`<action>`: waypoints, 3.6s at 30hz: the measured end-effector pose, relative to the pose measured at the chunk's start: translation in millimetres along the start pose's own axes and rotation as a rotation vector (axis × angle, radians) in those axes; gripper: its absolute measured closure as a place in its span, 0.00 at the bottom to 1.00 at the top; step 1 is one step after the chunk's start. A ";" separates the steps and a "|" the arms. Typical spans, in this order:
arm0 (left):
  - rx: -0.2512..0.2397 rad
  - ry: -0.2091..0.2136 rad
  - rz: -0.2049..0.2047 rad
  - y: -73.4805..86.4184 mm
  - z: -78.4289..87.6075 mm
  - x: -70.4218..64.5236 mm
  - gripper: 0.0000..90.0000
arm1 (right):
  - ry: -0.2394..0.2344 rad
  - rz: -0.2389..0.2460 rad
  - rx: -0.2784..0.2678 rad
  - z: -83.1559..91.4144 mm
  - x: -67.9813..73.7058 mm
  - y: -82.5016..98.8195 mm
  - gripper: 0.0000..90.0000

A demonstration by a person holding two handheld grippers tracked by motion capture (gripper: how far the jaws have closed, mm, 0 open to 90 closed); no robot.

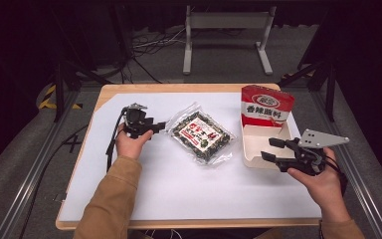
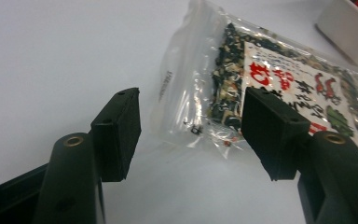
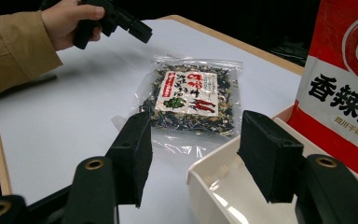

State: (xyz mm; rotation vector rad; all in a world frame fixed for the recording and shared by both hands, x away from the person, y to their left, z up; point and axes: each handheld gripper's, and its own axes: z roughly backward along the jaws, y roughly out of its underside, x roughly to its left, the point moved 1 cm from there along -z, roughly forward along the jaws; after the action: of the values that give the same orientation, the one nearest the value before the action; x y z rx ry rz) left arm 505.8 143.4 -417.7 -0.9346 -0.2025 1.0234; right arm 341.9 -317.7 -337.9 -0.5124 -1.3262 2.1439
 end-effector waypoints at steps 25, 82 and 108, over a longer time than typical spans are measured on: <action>0.076 0.087 0.162 6.4 -41.7 22.9 0.58 | 0.035 -0.002 0.016 8.6 9.7 11.4 0.47; -0.047 0.236 0.070 -8.6 -7.8 -3.5 0.99 | 0.043 0.011 0.017 8.2 9.3 11.6 0.44; -0.232 0.281 -0.225 -40.8 83.0 -79.9 1.00 | 0.026 0.026 0.006 2.4 9.2 5.6 0.43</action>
State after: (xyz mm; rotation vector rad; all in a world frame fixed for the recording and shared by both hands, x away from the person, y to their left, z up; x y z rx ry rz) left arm 443.4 119.1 -315.5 -1.2258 -0.1885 0.6613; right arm 332.0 -315.5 -342.2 -0.5566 -1.3058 2.1543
